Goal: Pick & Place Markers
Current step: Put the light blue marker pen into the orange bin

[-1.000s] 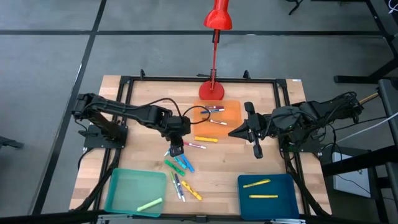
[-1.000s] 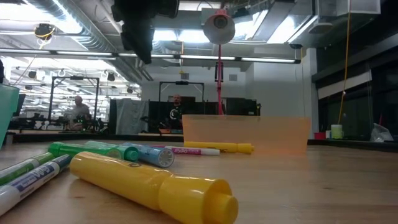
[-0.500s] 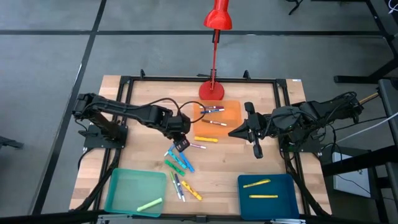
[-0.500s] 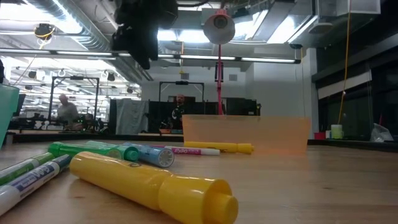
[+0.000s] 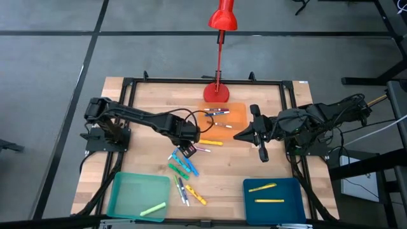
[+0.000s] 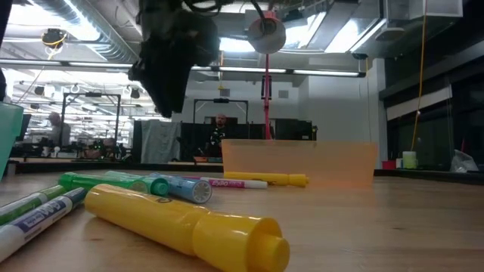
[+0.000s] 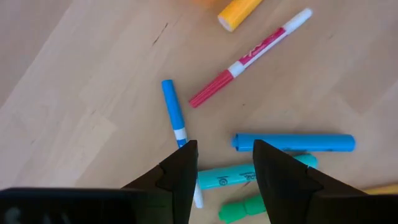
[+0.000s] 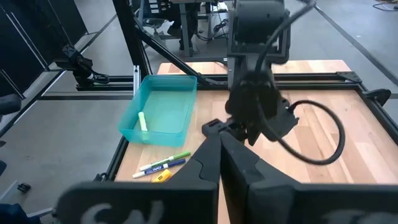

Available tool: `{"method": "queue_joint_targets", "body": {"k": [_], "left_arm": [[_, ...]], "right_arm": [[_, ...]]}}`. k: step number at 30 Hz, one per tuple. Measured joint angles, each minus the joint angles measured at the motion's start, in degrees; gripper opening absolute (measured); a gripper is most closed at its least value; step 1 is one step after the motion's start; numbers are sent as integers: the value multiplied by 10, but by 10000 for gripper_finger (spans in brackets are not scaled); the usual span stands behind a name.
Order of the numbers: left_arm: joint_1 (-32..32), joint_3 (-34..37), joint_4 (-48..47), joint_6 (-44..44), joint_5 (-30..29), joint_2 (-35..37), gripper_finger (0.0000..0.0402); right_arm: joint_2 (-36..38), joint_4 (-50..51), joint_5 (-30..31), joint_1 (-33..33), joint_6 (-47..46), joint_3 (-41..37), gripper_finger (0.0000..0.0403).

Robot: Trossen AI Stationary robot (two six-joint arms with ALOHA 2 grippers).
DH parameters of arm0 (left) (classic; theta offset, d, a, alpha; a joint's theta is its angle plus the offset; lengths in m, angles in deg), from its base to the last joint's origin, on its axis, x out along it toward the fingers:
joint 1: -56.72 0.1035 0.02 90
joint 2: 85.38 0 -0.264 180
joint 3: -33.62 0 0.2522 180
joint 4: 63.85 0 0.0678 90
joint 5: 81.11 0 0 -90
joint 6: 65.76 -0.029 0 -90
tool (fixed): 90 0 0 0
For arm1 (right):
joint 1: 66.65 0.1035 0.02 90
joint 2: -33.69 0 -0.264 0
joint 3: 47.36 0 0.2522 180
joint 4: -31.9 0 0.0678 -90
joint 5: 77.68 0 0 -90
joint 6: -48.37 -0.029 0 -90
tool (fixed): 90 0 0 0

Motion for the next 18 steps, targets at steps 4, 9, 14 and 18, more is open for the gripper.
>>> {"method": "queue_joint_targets", "body": {"k": [4, 9, 14, 18], "left_arm": [[0, 0, -5, -9, 2, -12, 164], [0, 0, -20, -38, 14, -13, 179], [0, 0, -25, -43, 20, -13, 181], [0, 2, -22, -43, 4, -13, 179]], "right_arm": [[0, 8, -5, 0, 0, 0, 6], [0, 48, -5, 0, -6, 0, 14], [0, 124, 7, 0, -34, 0, 6], [8, 153, 38, 0, -41, 0, 6]]}}
